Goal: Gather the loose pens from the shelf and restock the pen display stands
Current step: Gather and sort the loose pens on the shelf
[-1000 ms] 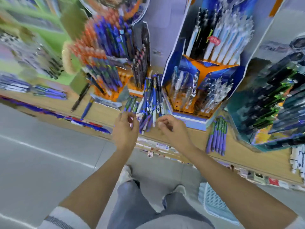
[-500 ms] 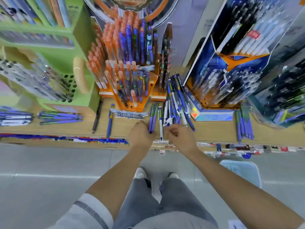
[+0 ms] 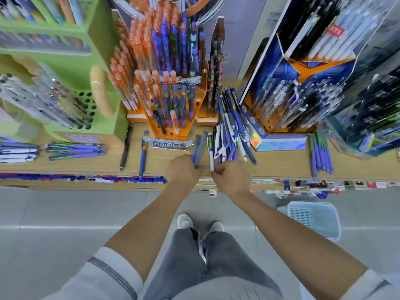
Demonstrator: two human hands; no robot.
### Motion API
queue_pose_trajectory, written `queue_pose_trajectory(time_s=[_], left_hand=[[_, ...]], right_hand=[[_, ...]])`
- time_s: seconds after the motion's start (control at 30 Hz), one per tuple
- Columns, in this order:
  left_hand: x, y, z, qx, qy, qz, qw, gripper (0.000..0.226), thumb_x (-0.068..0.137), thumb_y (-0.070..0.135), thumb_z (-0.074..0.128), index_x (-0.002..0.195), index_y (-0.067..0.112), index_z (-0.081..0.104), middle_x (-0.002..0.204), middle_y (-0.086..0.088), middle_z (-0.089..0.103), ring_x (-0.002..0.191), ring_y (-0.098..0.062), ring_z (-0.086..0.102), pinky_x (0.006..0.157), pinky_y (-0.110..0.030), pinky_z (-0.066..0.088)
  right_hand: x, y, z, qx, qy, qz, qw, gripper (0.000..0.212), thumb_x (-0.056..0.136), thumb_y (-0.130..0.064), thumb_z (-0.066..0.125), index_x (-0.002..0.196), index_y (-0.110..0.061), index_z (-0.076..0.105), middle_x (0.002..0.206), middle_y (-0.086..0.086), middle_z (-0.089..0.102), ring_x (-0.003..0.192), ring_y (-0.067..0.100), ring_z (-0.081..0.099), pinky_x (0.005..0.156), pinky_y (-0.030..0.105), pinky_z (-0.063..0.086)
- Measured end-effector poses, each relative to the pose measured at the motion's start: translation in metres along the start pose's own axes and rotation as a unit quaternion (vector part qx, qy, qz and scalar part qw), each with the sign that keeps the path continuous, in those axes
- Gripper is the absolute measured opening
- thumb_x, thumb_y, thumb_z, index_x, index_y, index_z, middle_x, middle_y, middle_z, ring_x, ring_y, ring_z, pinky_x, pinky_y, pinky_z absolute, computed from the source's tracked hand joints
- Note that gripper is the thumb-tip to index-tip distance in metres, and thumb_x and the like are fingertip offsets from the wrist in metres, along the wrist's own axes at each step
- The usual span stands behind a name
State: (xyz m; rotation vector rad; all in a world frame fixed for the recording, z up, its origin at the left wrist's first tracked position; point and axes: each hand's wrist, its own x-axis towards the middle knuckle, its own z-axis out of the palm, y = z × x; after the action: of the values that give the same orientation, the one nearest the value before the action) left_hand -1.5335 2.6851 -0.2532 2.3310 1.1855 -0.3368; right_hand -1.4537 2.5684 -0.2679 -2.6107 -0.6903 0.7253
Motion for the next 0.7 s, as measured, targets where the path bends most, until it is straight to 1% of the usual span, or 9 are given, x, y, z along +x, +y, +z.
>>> queue_pose_trajectory(time_s=[0.13, 0.2, 0.23, 0.3, 0.37, 0.47, 0.53, 0.6, 0.7], left_hand=[[-0.001, -0.012, 0.006, -0.050, -0.023, 0.004, 0.998, 0.020, 0.098, 0.024, 0.040, 0.086, 0.009, 0.045, 0.082, -0.008, 0.051, 0.078, -0.029, 0.049, 0.067, -0.032, 0.036], [0.000, -0.019, 0.011, -0.147, -0.047, -0.017, 0.988, 0.019, 0.098, 0.023, 0.040, 0.086, 0.009, 0.043, 0.080, -0.009, 0.051, 0.074, -0.029, 0.048, 0.067, -0.034, 0.037], [0.000, -0.022, 0.012, -0.219, -0.063, -0.029, 0.973, 0.018, 0.097, 0.022, 0.041, 0.084, 0.010, 0.042, 0.076, -0.008, 0.050, 0.069, -0.028, 0.047, 0.064, -0.035, 0.038], [-0.005, -0.025, 0.014, -0.351, -0.084, -0.051, 0.931, 0.022, 0.098, 0.025, 0.043, 0.080, 0.014, 0.039, 0.068, -0.006, 0.042, 0.056, -0.022, 0.040, 0.054, -0.033, 0.037], [-0.013, -0.025, 0.015, -0.422, -0.078, -0.072, 0.901, 0.029, 0.100, 0.033, 0.042, 0.082, 0.012, 0.041, 0.063, -0.004, 0.037, 0.050, -0.018, 0.033, 0.047, -0.027, 0.032], [-0.024, -0.028, 0.018, -0.465, -0.065, -0.091, 0.878, 0.035, 0.102, 0.038, 0.038, 0.093, 0.007, 0.049, 0.063, -0.004, 0.038, 0.052, -0.016, 0.033, 0.044, -0.024, 0.031], [-0.033, -0.030, 0.022, -0.482, -0.070, -0.084, 0.869, 0.030, 0.102, 0.035, 0.039, 0.093, 0.006, 0.046, 0.067, -0.005, 0.039, 0.053, -0.015, 0.032, 0.044, -0.023, 0.031], [-0.045, -0.032, 0.025, -0.506, -0.069, -0.073, 0.857, 0.024, 0.102, 0.031, 0.041, 0.093, 0.008, 0.043, 0.070, -0.005, 0.038, 0.052, -0.012, 0.030, 0.042, -0.019, 0.029], [-0.061, -0.030, 0.027, -0.561, -0.044, -0.059, 0.825, 0.017, 0.102, 0.024, 0.042, 0.092, 0.010, 0.040, 0.070, -0.005, 0.033, 0.049, -0.010, 0.026, 0.040, -0.015, 0.025]], right_hand=[[-0.003, -0.003, 0.000, 0.014, -0.017, 0.021, 1.000, 0.036, 0.074, -0.030, 0.066, 0.046, -0.016, 0.048, 0.051, 0.004, 0.056, 0.053, 0.022, 0.054, 0.044, 0.024, 0.033], [-0.006, -0.007, -0.001, 0.071, -0.029, 0.036, 0.996, 0.030, 0.072, -0.028, 0.068, 0.049, -0.018, 0.050, 0.052, 0.005, 0.060, 0.052, 0.022, 0.060, 0.045, 0.027, 0.042], [-0.007, -0.008, -0.001, 0.125, -0.038, 0.048, 0.990, 0.023, 0.072, -0.025, 0.069, 0.055, -0.018, 0.055, 0.056, 0.007, 0.065, 0.051, 0.022, 0.064, 0.049, 0.032, 0.048], [-0.011, -0.011, -0.002, 0.246, -0.062, 0.078, 0.964, 0.012, 0.076, -0.014, 0.069, 0.069, -0.014, 0.060, 0.063, 0.007, 0.070, 0.046, 0.022, 0.063, 0.054, 0.037, 0.054], [-0.013, -0.012, -0.004, 0.308, -0.087, 0.079, 0.944, 0.012, 0.080, -0.006, 0.066, 0.075, -0.017, 0.062, 0.065, 0.007, 0.071, 0.042, 0.020, 0.058, 0.053, 0.035, 0.052], [-0.018, -0.014, -0.010, 0.315, -0.127, 0.046, 0.939, 0.016, 0.085, -0.004, 0.060, 0.078, -0.018, 0.063, 0.066, 0.008, 0.068, 0.042, 0.015, 0.053, 0.049, 0.026, 0.047], [-0.022, -0.010, -0.013, 0.336, -0.133, 0.046, 0.931, 0.016, 0.088, -0.004, 0.056, 0.075, -0.014, 0.062, 0.065, 0.009, 0.064, 0.043, 0.015, 0.052, 0.048, 0.024, 0.045], [-0.026, -0.004, -0.016, 0.350, -0.135, 0.049, 0.926, 0.012, 0.090, -0.005, 0.054, 0.079, -0.009, 0.059, 0.064, 0.011, 0.063, 0.043, 0.017, 0.050, 0.047, 0.022, 0.044], [-0.033, 0.010, -0.021, 0.362, -0.156, 0.029, 0.919, 0.011, 0.093, -0.004, 0.049, 0.085, -0.010, 0.054, 0.062, 0.012, 0.064, 0.043, 0.018, 0.048, 0.041, 0.020, 0.039]])
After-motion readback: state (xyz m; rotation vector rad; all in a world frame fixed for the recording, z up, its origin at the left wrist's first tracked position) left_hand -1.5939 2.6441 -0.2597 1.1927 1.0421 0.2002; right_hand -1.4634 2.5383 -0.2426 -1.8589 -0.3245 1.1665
